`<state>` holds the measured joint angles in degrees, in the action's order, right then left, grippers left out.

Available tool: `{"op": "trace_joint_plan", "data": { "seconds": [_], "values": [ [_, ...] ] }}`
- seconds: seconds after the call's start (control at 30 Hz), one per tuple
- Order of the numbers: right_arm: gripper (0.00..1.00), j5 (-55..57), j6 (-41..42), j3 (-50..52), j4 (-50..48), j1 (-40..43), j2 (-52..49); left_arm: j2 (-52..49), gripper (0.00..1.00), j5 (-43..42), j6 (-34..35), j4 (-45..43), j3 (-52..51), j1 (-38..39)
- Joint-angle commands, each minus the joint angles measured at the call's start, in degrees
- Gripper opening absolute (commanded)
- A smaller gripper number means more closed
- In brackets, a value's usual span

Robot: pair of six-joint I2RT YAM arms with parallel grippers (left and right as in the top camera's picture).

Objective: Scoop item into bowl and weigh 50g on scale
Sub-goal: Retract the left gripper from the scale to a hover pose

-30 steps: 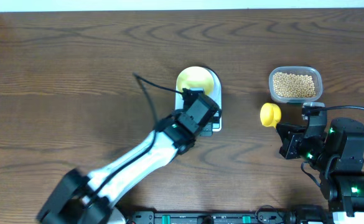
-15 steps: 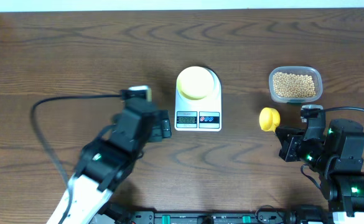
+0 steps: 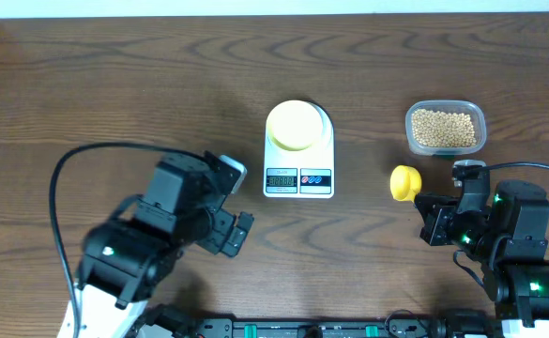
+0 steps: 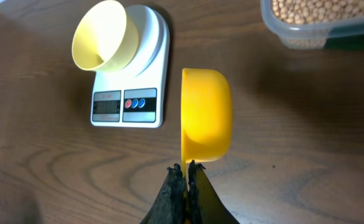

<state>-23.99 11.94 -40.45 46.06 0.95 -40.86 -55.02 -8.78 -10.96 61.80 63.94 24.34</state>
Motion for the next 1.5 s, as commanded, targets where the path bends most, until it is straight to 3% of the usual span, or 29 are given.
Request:
{"op": "trace_joint_plan", "data": {
  "seconds": [0.0, 0.97, 1.1, 1.23, 1.47],
  "values": [
    [0.01, -0.81, 1.42, -0.92, 0.42, 0.13, 0.17, -0.92, 1.00, -2.49, -11.47, 1.40, 4.55, -1.86],
    [0.01, -3.58, 4.57, -0.92, 1.16, 0.13, 0.20, -1.31, 1.00, -4.55, -11.61, 1.14, 4.55, -2.56],
    [0.01, -3.58, 4.57, -0.92, 1.46, 0.13, 0.20, -2.97, 1.00, -17.73, -19.71, 2.43, 4.55, -7.58],
    [0.01, -3.58, 4.55, -0.92, 2.25, 0.13, 0.20, -6.08, 1.00, -24.26, -27.17, 6.29, 4.55, -13.11],
    [0.01, -3.56, 4.52, -0.92, 2.99, 0.13, 0.20, -7.89, 1.00, -22.43, -27.19, 6.69, 4.55, -14.62]
  ]
}}
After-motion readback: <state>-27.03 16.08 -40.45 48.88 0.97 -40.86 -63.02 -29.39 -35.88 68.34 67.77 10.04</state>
